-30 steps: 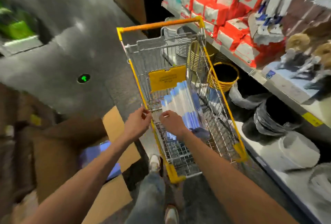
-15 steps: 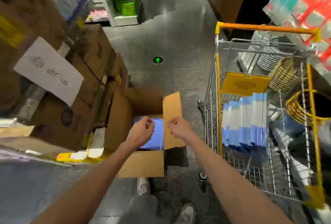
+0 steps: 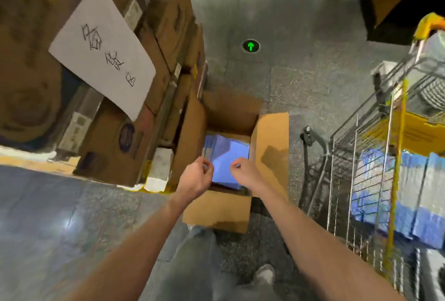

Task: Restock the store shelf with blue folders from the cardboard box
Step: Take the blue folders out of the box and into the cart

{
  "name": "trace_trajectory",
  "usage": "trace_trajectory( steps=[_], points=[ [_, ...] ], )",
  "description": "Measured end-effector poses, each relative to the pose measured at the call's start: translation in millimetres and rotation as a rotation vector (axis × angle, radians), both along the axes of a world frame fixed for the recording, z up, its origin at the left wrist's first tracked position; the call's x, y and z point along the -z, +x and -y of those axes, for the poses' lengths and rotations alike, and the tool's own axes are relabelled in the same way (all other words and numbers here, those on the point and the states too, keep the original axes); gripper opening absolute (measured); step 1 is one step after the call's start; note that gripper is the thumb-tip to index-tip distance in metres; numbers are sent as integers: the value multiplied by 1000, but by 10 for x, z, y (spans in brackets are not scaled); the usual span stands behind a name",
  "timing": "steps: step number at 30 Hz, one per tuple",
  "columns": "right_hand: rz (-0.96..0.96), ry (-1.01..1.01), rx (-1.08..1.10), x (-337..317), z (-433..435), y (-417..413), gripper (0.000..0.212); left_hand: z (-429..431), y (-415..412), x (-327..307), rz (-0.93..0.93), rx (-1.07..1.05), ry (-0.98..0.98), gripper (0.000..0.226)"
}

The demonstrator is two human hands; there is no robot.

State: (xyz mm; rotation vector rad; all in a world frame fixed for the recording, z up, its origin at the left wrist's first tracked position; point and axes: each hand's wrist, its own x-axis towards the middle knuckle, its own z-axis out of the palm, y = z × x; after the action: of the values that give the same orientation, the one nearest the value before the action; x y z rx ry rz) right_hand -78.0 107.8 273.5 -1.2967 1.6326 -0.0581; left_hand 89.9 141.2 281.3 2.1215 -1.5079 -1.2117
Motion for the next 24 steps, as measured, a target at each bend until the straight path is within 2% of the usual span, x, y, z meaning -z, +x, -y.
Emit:
trace_trajectory(
  steps=[6, 10, 13, 17, 20, 24],
  points=[
    [-104, 69, 70, 690, 369, 156, 21, 504, 240, 411, -1, 60, 115, 27],
    [-81, 116, 70, 1030, 513, 196, 21, 654, 327, 810, -30, 43, 169, 26],
    [-73, 159, 113, 1560, 636, 122, 21, 741, 337, 1363, -75, -4, 208, 26],
    [-82, 242, 122, 2416, 721, -53, 14, 885, 246, 2159, -48, -61, 248, 13],
    [-134, 266, 125, 3075, 778, -187, 9, 975, 111, 2783, -39, -73, 283, 21],
    [-131, 313, 77, 3845, 883, -340, 41, 1112, -24, 3654, -12, -123, 344, 37]
  ],
)
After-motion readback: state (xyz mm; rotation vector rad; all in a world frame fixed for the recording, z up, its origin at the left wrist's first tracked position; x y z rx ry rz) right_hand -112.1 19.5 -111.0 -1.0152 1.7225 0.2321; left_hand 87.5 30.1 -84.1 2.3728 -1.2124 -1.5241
